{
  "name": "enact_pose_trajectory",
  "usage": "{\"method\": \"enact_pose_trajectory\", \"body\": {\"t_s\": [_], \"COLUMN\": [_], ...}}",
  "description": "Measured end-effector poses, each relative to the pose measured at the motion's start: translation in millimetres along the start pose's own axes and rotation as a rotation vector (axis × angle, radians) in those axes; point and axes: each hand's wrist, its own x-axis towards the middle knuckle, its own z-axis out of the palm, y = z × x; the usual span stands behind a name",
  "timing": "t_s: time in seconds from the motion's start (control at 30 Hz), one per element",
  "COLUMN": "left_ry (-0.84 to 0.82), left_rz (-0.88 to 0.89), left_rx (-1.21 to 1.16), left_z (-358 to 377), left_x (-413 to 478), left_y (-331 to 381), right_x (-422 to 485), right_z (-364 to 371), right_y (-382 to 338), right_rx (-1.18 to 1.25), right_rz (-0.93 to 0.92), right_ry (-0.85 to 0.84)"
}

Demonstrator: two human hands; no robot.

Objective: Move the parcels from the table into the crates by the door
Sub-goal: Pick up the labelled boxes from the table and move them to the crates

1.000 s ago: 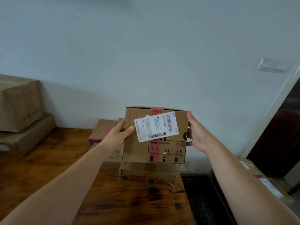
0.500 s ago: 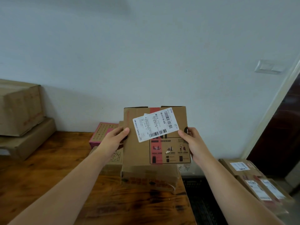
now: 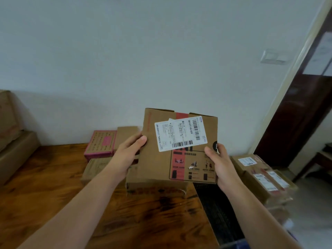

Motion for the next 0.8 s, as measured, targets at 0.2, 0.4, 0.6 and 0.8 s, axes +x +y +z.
{"method": "enact_pose_trajectory", "body": {"t_s": [0.2,0.4,0.6,0.8], "left_ry": [-0.164,-0.344,-0.469,-0.513], "left_rz": [0.004,-0.017,-0.073,-0.231], "left_rx": [-0.008,0.024,0.034,0.133], "left_z": [77,197,332,432], "left_x": [-9,-33,-65,-75], "left_y": [-11,-29,-65,-127], "right_x": [-37,-78,-119,-135], "right_z": [-76,-190,-320,-419], "right_y": [1,6,20,50], "right_rx": [0.077,0.068,0.075,0.071], "right_rz": [-0.026,-0.041,-0.022,0.109], "right_ry": [0.162,0.369,0.458,0.485]}}
